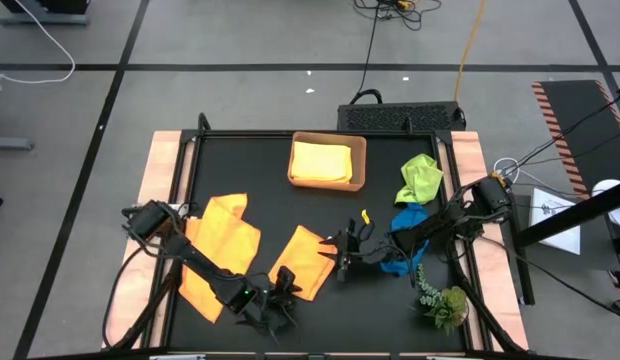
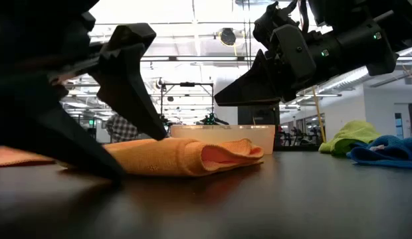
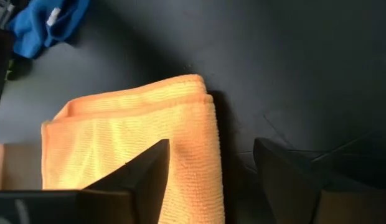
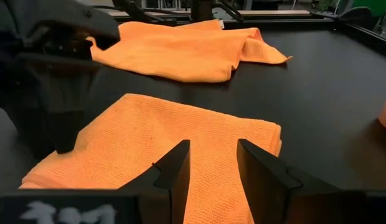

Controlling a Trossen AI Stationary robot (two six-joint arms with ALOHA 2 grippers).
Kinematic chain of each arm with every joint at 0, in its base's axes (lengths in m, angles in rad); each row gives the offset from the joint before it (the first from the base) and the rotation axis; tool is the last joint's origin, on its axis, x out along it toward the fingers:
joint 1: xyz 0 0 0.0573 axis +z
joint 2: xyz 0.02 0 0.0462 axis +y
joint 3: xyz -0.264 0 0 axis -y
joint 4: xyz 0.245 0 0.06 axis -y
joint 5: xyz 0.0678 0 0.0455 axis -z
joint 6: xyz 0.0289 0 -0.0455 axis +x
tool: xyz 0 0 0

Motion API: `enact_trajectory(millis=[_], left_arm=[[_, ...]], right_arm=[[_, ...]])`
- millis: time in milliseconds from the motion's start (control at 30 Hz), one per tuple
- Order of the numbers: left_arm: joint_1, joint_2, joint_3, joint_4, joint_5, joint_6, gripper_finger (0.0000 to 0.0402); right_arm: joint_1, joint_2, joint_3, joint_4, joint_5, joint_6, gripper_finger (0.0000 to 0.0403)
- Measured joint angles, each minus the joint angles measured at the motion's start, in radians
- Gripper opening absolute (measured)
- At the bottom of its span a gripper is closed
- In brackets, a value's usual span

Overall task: Fold microfiber towels
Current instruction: Put the orange towel in the orange bin

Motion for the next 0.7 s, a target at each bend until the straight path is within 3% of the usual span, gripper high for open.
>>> enact_trajectory(millis=[200, 333, 567, 700], left_arm=[[-0.003, 0.035, 0.003, 0.014, -0.069, 0.024, 0.0248], [0.002, 0.039, -0.001, 0.002, -0.097, 0.031, 0.0224], [0.041, 0.039, -0.008, -0.054, -0.074, -0.010, 0.0131], [0.056, 0.039, -0.009, -0.069, -0.042, -0.028, 0.0050]], right_arm=[[0.000, 0.000, 0.000, -0.001, 0.000, 0.000, 0.0125], [0.000, 0.000, 0.000, -0.001, 0.000, 0.000, 0.0125], [0.003, 0.000, 0.000, -0.001, -0.005, 0.000, 0.0125], [0.018, 0.000, 0.000, 0.011, -0.096, -0.030, 0.0125]])
